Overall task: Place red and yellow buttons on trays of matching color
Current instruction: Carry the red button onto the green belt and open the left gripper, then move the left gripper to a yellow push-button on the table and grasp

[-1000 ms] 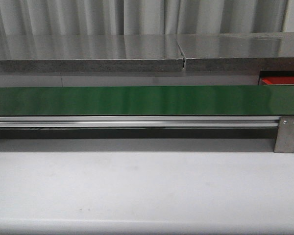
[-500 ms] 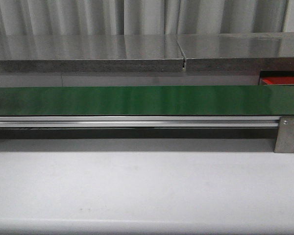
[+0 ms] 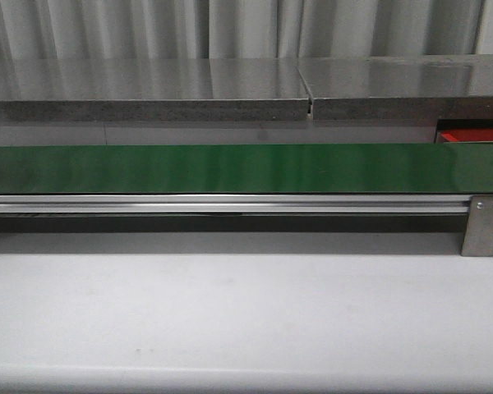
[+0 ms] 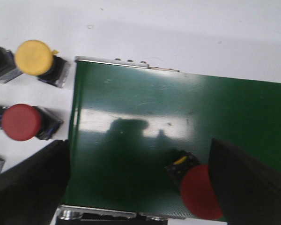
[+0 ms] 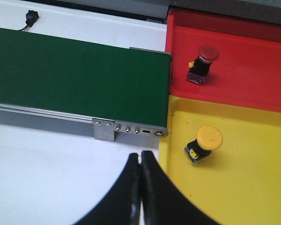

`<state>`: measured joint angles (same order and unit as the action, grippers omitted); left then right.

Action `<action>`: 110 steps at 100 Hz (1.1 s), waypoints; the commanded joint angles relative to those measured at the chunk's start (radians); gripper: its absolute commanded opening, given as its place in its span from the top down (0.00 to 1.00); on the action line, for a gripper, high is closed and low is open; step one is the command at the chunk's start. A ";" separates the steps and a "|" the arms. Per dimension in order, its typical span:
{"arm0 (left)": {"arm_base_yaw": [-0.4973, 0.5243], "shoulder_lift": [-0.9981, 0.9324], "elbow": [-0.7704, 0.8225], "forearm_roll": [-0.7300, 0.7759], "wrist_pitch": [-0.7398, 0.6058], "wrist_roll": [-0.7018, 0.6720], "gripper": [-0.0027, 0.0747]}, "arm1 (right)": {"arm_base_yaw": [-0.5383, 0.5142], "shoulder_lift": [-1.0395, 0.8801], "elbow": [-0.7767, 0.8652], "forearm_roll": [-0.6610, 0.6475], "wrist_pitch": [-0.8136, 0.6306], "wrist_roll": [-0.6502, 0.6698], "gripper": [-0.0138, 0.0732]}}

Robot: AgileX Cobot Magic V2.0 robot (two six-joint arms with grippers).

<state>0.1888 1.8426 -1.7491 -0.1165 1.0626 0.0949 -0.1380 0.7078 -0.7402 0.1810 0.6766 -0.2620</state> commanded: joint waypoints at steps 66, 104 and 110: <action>0.312 -0.108 0.194 0.033 -0.211 -0.001 0.20 | 0.001 -0.004 -0.025 0.007 -0.067 -0.011 0.98; 0.312 -0.001 0.109 0.040 -0.183 -0.001 0.21 | 0.001 -0.004 -0.025 0.007 -0.068 -0.011 0.98; 0.312 0.021 0.076 0.043 -0.165 0.000 0.21 | 0.001 -0.004 -0.025 0.007 -0.068 -0.011 0.98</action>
<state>0.4987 1.8905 -1.6012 -0.0722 0.9099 0.0949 -0.1380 0.7078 -0.7402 0.1810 0.6766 -0.2620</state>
